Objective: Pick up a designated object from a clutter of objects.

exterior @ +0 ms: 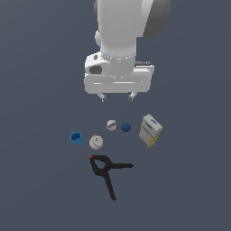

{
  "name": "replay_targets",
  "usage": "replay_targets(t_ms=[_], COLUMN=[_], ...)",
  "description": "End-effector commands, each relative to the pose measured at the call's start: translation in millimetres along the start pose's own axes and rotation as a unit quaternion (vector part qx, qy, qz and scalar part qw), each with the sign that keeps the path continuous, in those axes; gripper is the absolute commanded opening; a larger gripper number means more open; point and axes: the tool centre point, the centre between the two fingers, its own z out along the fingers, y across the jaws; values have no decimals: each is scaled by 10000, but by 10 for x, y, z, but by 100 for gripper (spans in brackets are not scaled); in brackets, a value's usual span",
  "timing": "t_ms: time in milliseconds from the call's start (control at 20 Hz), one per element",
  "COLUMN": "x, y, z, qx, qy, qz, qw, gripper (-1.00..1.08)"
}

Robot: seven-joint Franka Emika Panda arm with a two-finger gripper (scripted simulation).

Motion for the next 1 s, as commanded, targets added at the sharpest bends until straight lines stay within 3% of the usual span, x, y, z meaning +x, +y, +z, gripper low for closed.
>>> replay_targets(t_ms=[0, 450, 950], x=[0, -85, -67], y=[0, 310, 242], z=[0, -39, 141], qx=[0, -69, -68], qy=[0, -50, -45], qz=[0, 142, 264], qw=[10000, 9999, 9996], gripper=[100, 100, 100])
